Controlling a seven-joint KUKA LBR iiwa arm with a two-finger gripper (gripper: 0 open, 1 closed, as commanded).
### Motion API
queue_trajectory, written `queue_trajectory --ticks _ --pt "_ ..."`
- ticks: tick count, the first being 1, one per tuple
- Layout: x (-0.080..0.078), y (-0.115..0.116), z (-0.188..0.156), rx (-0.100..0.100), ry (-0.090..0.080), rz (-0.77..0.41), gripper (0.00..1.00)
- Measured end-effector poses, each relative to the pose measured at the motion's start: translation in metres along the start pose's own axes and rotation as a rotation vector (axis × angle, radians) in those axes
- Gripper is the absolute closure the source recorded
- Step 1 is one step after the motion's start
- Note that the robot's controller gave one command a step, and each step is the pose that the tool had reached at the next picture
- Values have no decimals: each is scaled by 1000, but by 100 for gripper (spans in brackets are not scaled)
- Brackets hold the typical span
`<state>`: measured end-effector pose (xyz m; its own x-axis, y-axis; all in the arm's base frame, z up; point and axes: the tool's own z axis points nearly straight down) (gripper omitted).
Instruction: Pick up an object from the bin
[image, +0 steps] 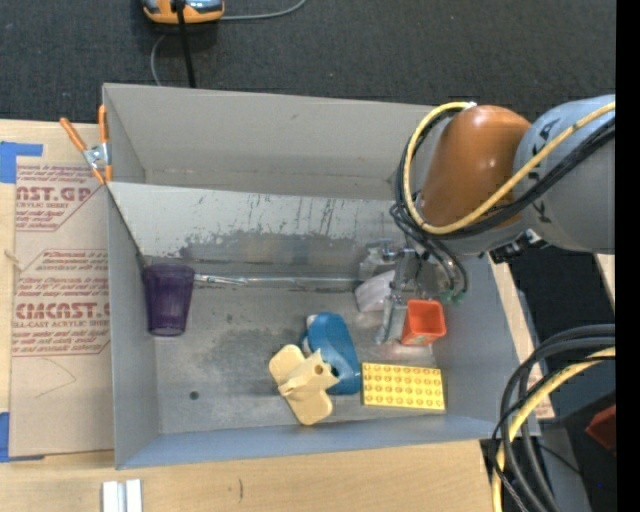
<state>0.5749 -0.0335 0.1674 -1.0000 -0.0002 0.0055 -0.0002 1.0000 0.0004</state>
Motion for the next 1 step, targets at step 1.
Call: queue_trajectory --ticks 1 --pt "-2 0 -5 1 -7 -1 0"
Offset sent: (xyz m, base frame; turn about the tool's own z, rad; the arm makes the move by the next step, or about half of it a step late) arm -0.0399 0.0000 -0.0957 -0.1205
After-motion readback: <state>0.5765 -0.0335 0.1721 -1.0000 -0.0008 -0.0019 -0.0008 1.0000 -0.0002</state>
